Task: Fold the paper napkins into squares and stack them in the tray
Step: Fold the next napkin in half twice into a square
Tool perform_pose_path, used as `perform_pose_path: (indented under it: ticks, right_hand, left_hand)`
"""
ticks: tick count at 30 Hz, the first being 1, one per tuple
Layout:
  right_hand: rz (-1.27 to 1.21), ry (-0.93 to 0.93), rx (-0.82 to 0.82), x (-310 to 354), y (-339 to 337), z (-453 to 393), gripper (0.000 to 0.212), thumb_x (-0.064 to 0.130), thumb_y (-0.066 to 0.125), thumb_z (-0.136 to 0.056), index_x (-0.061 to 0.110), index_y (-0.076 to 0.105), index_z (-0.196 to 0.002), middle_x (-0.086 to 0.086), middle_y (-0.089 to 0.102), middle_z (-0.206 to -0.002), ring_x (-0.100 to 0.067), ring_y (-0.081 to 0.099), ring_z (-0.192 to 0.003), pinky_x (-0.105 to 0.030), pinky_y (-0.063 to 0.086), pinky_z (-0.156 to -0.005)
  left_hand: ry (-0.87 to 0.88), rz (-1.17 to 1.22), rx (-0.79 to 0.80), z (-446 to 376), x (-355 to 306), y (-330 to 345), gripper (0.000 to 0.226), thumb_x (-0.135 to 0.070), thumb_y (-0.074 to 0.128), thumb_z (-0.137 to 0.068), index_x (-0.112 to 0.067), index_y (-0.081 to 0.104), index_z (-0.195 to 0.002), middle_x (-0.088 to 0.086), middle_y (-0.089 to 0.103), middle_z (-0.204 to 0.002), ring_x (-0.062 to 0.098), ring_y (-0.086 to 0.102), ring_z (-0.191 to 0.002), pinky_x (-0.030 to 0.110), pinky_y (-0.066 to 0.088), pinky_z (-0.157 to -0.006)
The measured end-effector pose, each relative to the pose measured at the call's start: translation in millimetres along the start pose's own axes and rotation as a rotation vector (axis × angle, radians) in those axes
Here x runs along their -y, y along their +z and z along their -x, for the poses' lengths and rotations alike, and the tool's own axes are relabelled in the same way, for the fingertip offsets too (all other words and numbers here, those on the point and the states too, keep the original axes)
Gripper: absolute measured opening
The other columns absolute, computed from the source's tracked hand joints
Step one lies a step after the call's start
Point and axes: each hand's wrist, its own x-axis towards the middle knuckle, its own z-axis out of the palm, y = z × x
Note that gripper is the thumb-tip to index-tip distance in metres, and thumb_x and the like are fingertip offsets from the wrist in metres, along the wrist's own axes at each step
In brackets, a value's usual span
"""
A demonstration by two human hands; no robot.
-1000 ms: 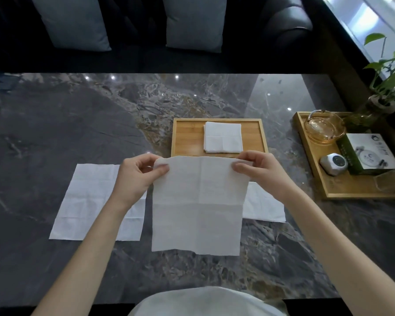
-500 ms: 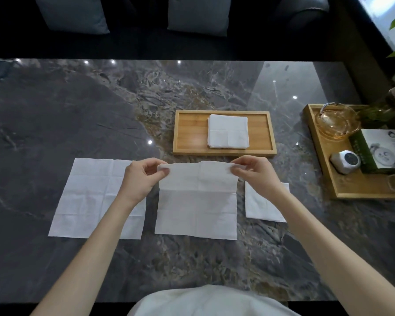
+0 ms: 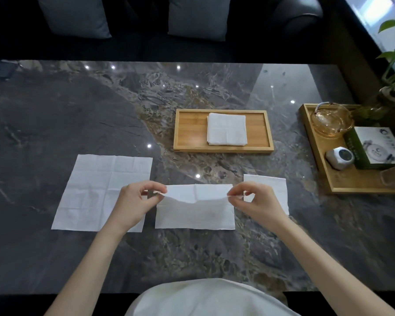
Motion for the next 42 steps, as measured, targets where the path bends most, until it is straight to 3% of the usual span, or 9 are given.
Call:
perform_pose_path:
  ticks: [5, 9, 14, 18, 21, 26, 29, 33, 42]
  right_hand:
    - [0.102, 0.039, 0.042, -10.4, 12.9, 13.1, 0.011, 0.005, 0.070, -0.075, 0.016, 0.073, -0.076, 0.025, 0.059, -0.071, 0.002, 0.056, -0.070, -0.006, 0.040, -0.064]
    - [0.172, 0.024, 0.074, -19.4, 21.7, 20.1, 0.009, 0.006, 0.069, -0.075, 0.014, 0.072, -0.077, 0.026, 0.054, -0.069, 0.000, 0.051, -0.072, -0.013, 0.040, -0.062]
    - [0.252, -0.019, 0.127, -30.9, 29.2, 25.6, 0.008, 0.007, 0.068, -0.077, 0.013, 0.071, -0.079, 0.026, 0.049, -0.069, 0.002, 0.044, -0.070, -0.020, 0.040, -0.065]
    - [0.317, -0.059, 0.167, -37.8, 32.0, 29.5, 0.012, 0.010, 0.063, -0.078, 0.015, 0.071, -0.086, 0.011, 0.060, -0.084, -0.007, 0.045, -0.083, -0.011, 0.034, -0.068]
    - [0.323, -0.062, 0.059, -36.4, 35.2, 29.8, 0.015, 0.008, 0.057, -0.080, 0.013, 0.070, -0.087, 0.000, 0.067, -0.094, -0.013, 0.050, -0.090, -0.020, 0.039, -0.072]
    - [0.517, -0.179, -0.124, -23.1, 64.9, 16.3, 0.025, 0.011, 0.052, -0.081, 0.011, 0.068, -0.100, -0.003, 0.071, -0.099, -0.024, 0.061, -0.096, -0.035, 0.049, -0.078]
    - [0.688, -0.178, -0.028, -22.8, 88.7, 9.8, 0.039, 0.023, 0.040, -0.087, 0.013, 0.060, -0.119, -0.005, 0.065, -0.121, -0.025, 0.057, -0.114, -0.038, 0.038, -0.096]
    - [0.806, -0.147, 0.058, -29.3, 99.9, 9.2, 0.046, 0.030, 0.033, -0.090, 0.014, 0.055, -0.126, -0.006, 0.058, -0.131, -0.025, 0.051, -0.123, -0.044, 0.023, -0.103]
    - [0.884, -0.092, 0.034, -48.3, 69.8, 12.8, 0.047, 0.030, 0.030, -0.091, 0.013, 0.053, -0.128, -0.007, 0.055, -0.134, -0.025, 0.050, -0.124, -0.045, 0.019, -0.104]
  left_hand:
    - [0.027, -0.069, 0.002, 14.7, 14.6, 10.2, 0.019, -0.005, 0.066, -0.078, -0.024, 0.067, -0.075, -0.013, 0.066, -0.088, -0.003, 0.056, -0.087, 0.001, 0.038, -0.070]
    - [0.060, -0.144, -0.011, 19.7, 27.7, 20.1, 0.018, 0.001, 0.066, -0.076, -0.016, 0.070, -0.076, -0.007, 0.068, -0.088, 0.004, 0.059, -0.082, -0.002, 0.036, -0.071]
    - [0.119, -0.249, -0.011, 24.2, 43.4, 32.1, 0.017, 0.003, 0.065, -0.075, -0.013, 0.070, -0.078, 0.000, 0.068, -0.095, 0.018, 0.061, -0.092, 0.024, 0.044, -0.081]
    - [0.138, -0.359, 0.000, 30.7, 46.5, 39.2, 0.019, 0.007, 0.061, -0.074, -0.008, 0.070, -0.082, 0.006, 0.067, -0.105, 0.023, 0.057, -0.101, 0.027, 0.040, -0.085]
    - [0.165, -0.407, -0.098, 35.4, 42.6, 43.8, 0.026, 0.010, 0.058, -0.072, -0.007, 0.069, -0.088, 0.010, 0.066, -0.108, 0.028, 0.057, -0.103, 0.037, 0.045, -0.087]
    - [0.252, -0.441, -0.100, 33.2, 24.2, 79.8, 0.035, -0.017, 0.040, -0.086, -0.010, 0.060, -0.113, 0.009, 0.058, -0.126, 0.025, 0.051, -0.118, 0.041, 0.038, -0.100]
    - [0.259, -0.533, -0.023, 26.2, 21.0, 104.3, 0.054, -0.032, 0.017, -0.089, -0.013, 0.033, -0.137, 0.002, 0.029, -0.148, 0.019, 0.021, -0.137, 0.036, 0.012, -0.109]
    - [0.206, -0.638, 0.021, 17.5, 27.3, 116.2, 0.057, -0.039, -0.004, -0.084, -0.019, -0.004, -0.137, -0.006, -0.006, -0.147, 0.013, -0.013, -0.135, 0.033, -0.010, -0.108]
    - [0.156, -0.740, 0.004, 14.5, 52.9, 97.2, 0.069, -0.047, -0.009, -0.090, -0.012, 0.021, -0.141, 0.002, 0.016, -0.150, 0.019, 0.011, -0.137, 0.044, 0.010, -0.107]
